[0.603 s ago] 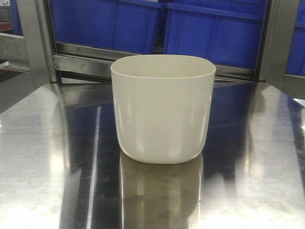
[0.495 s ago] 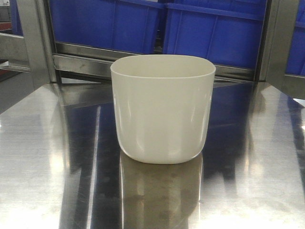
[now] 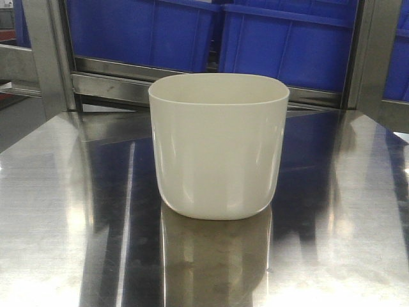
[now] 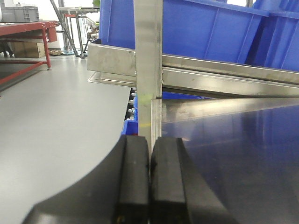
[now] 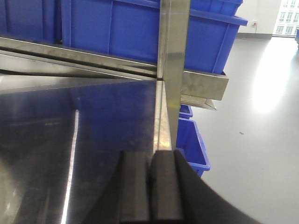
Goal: Move white bin to right shelf second layer
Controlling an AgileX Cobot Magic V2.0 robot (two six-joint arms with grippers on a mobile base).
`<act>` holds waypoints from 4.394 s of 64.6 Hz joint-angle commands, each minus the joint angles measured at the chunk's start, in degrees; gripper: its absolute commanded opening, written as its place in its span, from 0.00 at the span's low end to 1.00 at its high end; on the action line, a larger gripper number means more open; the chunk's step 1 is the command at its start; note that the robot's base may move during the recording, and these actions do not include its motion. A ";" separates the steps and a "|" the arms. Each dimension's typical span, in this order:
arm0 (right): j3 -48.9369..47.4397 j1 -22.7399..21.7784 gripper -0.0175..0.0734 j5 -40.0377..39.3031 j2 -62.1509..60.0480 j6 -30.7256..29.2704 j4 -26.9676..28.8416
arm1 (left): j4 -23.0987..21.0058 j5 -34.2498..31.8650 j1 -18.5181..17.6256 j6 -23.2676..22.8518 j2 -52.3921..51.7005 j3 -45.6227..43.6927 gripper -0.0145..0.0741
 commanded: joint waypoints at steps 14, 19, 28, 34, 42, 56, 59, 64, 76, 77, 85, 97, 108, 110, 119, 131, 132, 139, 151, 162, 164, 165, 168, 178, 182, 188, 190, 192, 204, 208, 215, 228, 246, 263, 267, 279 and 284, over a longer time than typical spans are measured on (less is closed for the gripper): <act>-0.91 0.00 0.25 -5.35 -1.15 -0.61 0.15 | -0.36 -4.52 -0.23 -0.27 -0.92 2.11 0.26; -0.91 0.00 0.25 -5.35 -1.15 -0.61 0.15 | -0.36 -4.52 -0.23 -0.27 -0.92 2.11 0.26; -0.91 0.00 0.25 -5.48 -1.15 -0.61 0.15 | -0.36 -4.52 -0.23 -0.27 -0.92 2.11 0.26; -0.91 0.00 0.25 -5.54 -1.15 -0.61 0.31 | -0.36 -4.52 -0.23 -0.27 -0.92 2.11 0.26; -1.24 0.00 0.25 -5.70 -1.10 -0.61 0.31 | -0.36 -4.52 -0.23 -0.27 -0.92 2.11 0.26; -8.70 0.00 0.25 1.74 1.11 -0.61 0.31 | -0.36 -4.52 -0.23 -0.27 -0.92 2.11 0.26; -10.84 0.00 0.25 3.91 2.74 -0.61 0.31 | -0.36 -4.52 -0.23 -0.27 -0.92 2.11 0.26; -14.49 0.00 0.25 8.24 6.04 -0.61 0.20 | -0.36 -4.52 -0.23 -0.27 -0.92 2.11 0.26; -22.99 0.00 0.25 13.50 16.21 2.84 0.12 | -0.36 -4.52 -0.23 -0.27 -0.92 2.11 0.26; -23.51 0.00 0.25 13.84 17.01 3.83 0.12 | -0.36 -4.52 -0.23 -0.27 -0.92 2.11 0.26; -27.44 0.36 0.25 18.01 23.99 15.21 -3.57 | -0.36 -4.52 -0.23 -0.27 -0.92 2.11 0.26; -31.85 6.18 0.27 24.95 34.62 33.34 -17.04 | -0.36 -4.52 -0.23 -0.27 -0.92 2.11 0.26; -36.26 17.35 0.46 28.08 44.26 34.36 -22.62 | -0.36 -4.52 -0.23 -0.27 -0.92 2.11 0.26; -37.18 19.94 0.48 28.13 45.65 34.36 -23.08 | -0.36 -4.52 -0.23 -0.27 -0.92 2.11 0.26; -42.36 29.28 0.50 28.50 52.84 36.13 -24.42 | -0.36 -4.52 -0.23 -0.27 -0.92 2.11 0.26; -50.10 35.38 0.50 32.99 61.76 47.54 -25.65 | -0.36 -4.52 -0.23 -0.27 -0.92 2.11 0.26; -50.80 35.78 0.50 33.65 62.35 48.57 -26.20 | -0.36 -4.52 -0.23 -0.27 -0.92 2.11 0.26; -56.85 38.59 0.50 39.15 66.35 55.11 -30.75 | -0.36 -4.52 -0.23 -0.27 -0.92 2.11 0.26; -68.01 41.11 0.50 45.51 73.92 56.58 -32.47 | -0.36 -4.52 -0.23 -0.27 -0.92 2.11 0.26; -76.68 41.60 0.48 49.99 81.12 56.24 -31.07 | -0.36 -4.52 -0.23 -0.27 -0.92 2.11 0.26; -77.77 41.60 0.48 50.54 81.81 55.83 -30.66 | -0.36 -4.52 -0.23 -0.27 -0.92 2.11 0.26; -78.82 41.60 0.47 51.05 82.51 55.57 -30.21 | -0.36 -4.52 -0.23 -0.27 -0.92 2.11 0.26; -81.17 41.60 0.46 52.00 84.05 54.14 -28.88 | -0.36 -4.52 -0.23 -0.27 -0.92 2.11 0.26; -85.50 41.60 0.45 55.30 88.22 50.31 -26.25 | -0.36 -4.52 -0.23 -0.27 -0.92 2.11 0.26; -85.64 41.60 0.45 55.56 89.25 50.31 -25.96 | -0.36 -4.52 -0.23 -0.27 -0.92 2.11 0.26; -85.64 41.55 0.45 55.46 90.62 50.31 -24.68 | -0.36 -4.52 -0.23 -0.27 -0.92 2.11 0.26; -85.64 41.49 0.45 55.18 90.94 50.31 -24.21 | -0.36 -4.52 -0.23 -0.27 -0.92 2.11 0.26; -85.64 41.49 0.45 55.05 91.26 50.31 -24.04 | -0.36 -4.52 -0.23 -0.27 -0.92 2.11 0.26; -85.57 41.49 0.45 54.53 92.48 50.31 -23.40 | -0.36 -4.52 -0.23 -0.27 -0.92 2.11 0.26; -85.57 41.49 0.45 54.53 93.12 50.31 -23.40 | -0.36 -4.52 -0.23 -0.27 -0.92 2.11 0.26; -85.57 41.05 0.45 54.39 94.26 50.31 -22.95 | -0.36 -4.52 -0.23 -0.27 -0.92 2.11 0.26; -85.33 40.30 0.45 53.33 95.22 50.31 -20.82 | -0.36 -4.52 -0.23 -0.27 -0.92 2.11 0.26; -83.81 39.01 0.40 51.30 95.29 50.31 -18.86 | -0.36 -4.52 -0.23 -0.27 -0.92 2.11 0.26; -82.58 39.01 0.31 50.64 95.29 50.31 -18.92 | -0.36 -4.52 -0.23 -0.27 -0.92 2.11 0.26; -82.58 39.01 0.25 50.64 95.22 50.31 -18.92 | -0.36 -4.52 -0.23 -0.27 -0.92 2.11 0.26; -82.71 39.01 0.25 50.82 92.29 49.74 -19.95 | -0.36 -4.52 -0.23 -0.27 -0.92 2.11 0.26; -82.58 38.51 0.25 50.95 90.30 46.77 -20.59 | -0.36 -4.52 -0.23 -0.27 -0.92 2.11 0.26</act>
